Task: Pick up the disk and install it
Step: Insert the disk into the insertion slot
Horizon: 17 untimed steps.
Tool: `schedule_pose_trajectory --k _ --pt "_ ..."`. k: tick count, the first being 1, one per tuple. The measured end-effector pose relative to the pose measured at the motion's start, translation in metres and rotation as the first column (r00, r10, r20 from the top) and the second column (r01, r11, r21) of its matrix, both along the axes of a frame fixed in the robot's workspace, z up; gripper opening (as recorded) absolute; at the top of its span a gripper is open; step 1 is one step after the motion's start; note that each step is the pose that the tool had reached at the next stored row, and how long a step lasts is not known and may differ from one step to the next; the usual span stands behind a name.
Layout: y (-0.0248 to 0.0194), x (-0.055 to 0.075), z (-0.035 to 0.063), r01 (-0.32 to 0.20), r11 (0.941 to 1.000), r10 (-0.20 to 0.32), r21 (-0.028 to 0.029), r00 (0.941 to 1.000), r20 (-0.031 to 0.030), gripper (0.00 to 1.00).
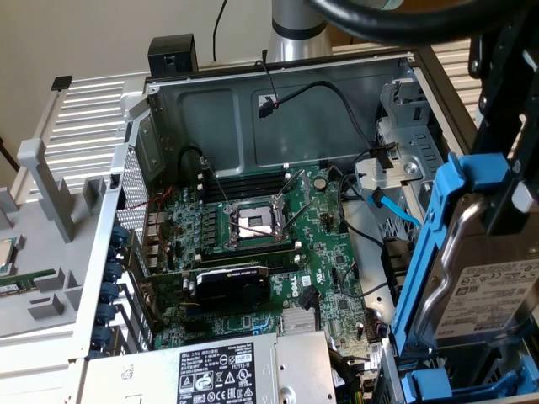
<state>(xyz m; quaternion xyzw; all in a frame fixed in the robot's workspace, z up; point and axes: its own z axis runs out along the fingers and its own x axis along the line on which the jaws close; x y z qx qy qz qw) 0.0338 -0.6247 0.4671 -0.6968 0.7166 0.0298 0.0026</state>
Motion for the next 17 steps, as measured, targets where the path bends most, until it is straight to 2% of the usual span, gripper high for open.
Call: schedule_pose_trajectory --k 17 --pt "0.0000 -0.0001 -0.0030 0.000 1.0000 0.000 -0.0002 1.0000 0.0001 0.37"
